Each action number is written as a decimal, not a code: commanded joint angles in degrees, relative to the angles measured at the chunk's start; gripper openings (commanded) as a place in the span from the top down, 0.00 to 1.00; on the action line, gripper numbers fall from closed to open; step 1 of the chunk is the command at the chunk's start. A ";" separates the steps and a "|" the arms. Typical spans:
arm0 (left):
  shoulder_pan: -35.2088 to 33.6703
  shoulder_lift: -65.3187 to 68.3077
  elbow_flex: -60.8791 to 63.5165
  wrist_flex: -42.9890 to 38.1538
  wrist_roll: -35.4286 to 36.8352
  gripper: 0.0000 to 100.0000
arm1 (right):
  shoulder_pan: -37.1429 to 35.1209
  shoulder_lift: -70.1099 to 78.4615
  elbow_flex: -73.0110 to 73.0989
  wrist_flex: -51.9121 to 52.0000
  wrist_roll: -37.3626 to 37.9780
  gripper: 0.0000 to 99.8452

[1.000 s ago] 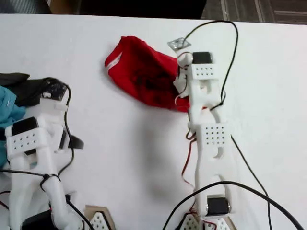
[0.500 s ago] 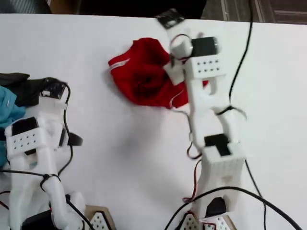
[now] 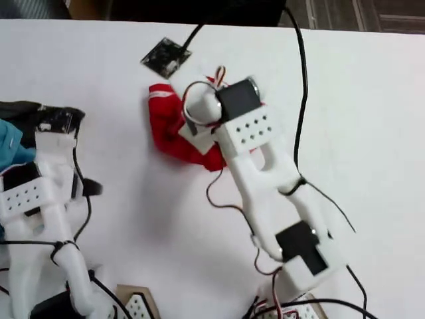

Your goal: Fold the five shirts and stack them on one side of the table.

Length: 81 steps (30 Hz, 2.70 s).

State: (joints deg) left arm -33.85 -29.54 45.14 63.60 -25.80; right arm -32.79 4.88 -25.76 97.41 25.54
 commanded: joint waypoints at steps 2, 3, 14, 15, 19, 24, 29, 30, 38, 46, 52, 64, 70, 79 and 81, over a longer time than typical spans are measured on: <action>1.14 -1.76 -2.68 -0.26 0.35 0.66 | -2.33 -7.60 2.20 0.48 0.88 0.83; 1.76 -1.76 -2.51 -0.26 0.35 0.66 | -2.95 -8.57 2.81 0.48 0.88 0.76; 5.10 -1.67 -2.42 0.18 0.53 0.66 | 13.23 -9.27 8.00 -7.16 1.05 0.54; 6.95 -1.67 -2.59 1.05 0.53 0.66 | 15.69 -7.52 10.37 -9.54 1.14 0.54; 17.58 -1.76 -2.86 4.66 0.70 0.66 | 23.16 3.30 17.58 -20.97 0.88 0.54; 30.07 -1.93 -2.95 7.65 0.26 0.66 | 25.10 17.54 17.85 -23.87 1.14 0.54; 39.47 -1.93 -5.85 10.90 0.26 0.66 | 25.45 22.46 17.85 -23.69 0.70 0.54; 40.88 -1.93 -7.43 11.87 0.44 0.66 | 25.45 22.73 17.85 -23.69 0.70 0.54; 51.87 -1.58 -14.37 14.33 2.29 0.66 | 25.19 22.99 17.93 -23.96 0.62 0.54; 61.71 8.00 -9.80 8.44 3.69 0.66 | 25.63 24.84 18.29 -23.96 0.62 0.54; 61.71 18.02 -12.70 4.75 3.60 0.66 | 25.19 31.52 18.02 -25.27 0.70 0.54; 61.45 35.34 -25.89 4.75 3.87 0.67 | 25.45 32.22 17.41 -25.19 0.70 0.54; 56.88 41.49 -26.33 5.01 3.78 0.99 | 25.45 32.40 17.32 -25.19 0.70 0.54; 47.74 33.93 -25.89 9.14 1.93 0.98 | 25.45 32.48 17.14 -25.19 0.70 0.54; 47.03 31.82 -25.89 10.46 0.53 0.98 | 25.45 32.48 17.14 -25.19 0.70 0.54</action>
State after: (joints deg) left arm 15.82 7.47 20.97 72.22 -23.69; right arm -7.65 35.91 -8.18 73.23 26.51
